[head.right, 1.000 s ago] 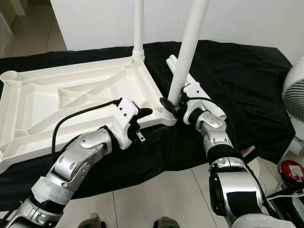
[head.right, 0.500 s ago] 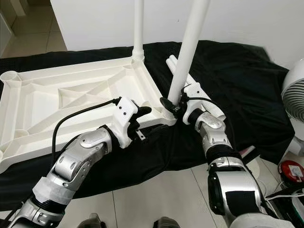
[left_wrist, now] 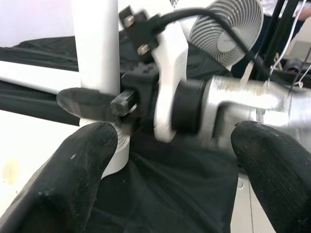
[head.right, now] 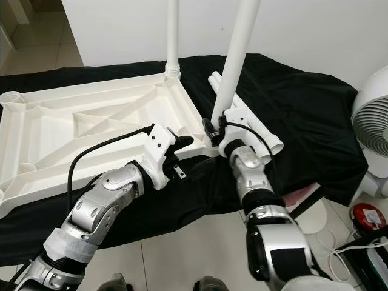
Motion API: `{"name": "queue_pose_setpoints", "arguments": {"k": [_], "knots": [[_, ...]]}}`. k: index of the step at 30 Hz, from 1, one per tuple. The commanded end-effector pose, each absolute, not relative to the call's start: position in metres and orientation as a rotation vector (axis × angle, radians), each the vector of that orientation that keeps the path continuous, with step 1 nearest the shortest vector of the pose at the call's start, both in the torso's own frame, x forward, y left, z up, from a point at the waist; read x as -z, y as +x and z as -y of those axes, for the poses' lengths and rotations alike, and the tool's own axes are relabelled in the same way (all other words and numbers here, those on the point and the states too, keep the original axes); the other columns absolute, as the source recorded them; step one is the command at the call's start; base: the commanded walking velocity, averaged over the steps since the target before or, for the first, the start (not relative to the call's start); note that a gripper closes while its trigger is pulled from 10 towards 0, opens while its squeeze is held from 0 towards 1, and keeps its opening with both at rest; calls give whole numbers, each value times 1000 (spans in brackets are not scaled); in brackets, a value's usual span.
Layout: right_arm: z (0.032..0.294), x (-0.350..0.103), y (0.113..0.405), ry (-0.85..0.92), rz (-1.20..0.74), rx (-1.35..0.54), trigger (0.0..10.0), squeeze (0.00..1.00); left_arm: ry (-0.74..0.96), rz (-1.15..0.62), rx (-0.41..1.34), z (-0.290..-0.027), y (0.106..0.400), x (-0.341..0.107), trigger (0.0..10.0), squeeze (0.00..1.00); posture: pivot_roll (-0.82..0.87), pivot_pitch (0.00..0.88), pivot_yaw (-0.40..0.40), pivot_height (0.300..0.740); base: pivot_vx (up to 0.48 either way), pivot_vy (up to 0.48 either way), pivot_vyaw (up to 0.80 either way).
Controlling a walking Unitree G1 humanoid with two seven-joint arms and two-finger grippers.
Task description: Building children table
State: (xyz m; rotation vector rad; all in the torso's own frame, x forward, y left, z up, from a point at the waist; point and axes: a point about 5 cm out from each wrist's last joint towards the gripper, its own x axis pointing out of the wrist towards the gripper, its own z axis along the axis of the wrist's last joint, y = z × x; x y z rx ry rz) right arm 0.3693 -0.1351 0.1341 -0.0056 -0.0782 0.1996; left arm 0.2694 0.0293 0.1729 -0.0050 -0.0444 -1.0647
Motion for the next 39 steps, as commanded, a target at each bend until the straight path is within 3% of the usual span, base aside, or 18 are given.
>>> {"name": "queue_pose_setpoints", "arguments": {"k": [1,11,20,21,34,35,39], "knots": [[132,-115,363,-5,-10,-89,10000,0,3,45,955,-37,275,-173,10000,0,29,0,-34,740,0,0,0],[111,-113,350,58,11,81,10000,0,2,51,943,-37,276,-173,10000,0,33,0,-39,740,0,0,0],[104,-121,345,94,68,56,10000,0,0,56,939,-38,278,-174,10000,0,26,0,-38,740,0,0,0],[106,-127,346,115,107,31,10000,1000,1,58,939,-38,278,-174,10000,0,25,0,-37,740,0,0,0],[128,-138,349,119,170,-58,10000,1000,19,53,925,-38,279,-173,10000,0,28,0,-39,740,0,0,0],[133,-134,349,103,145,-94,10000,0,31,44,918,-37,279,-171,10000,0,28,0,-39,740,0,0,0],[138,-132,350,84,125,-122,10000,0,41,37,913,-37,279,-169,10000,0,32,0,-38,740,0,0,0]]}}
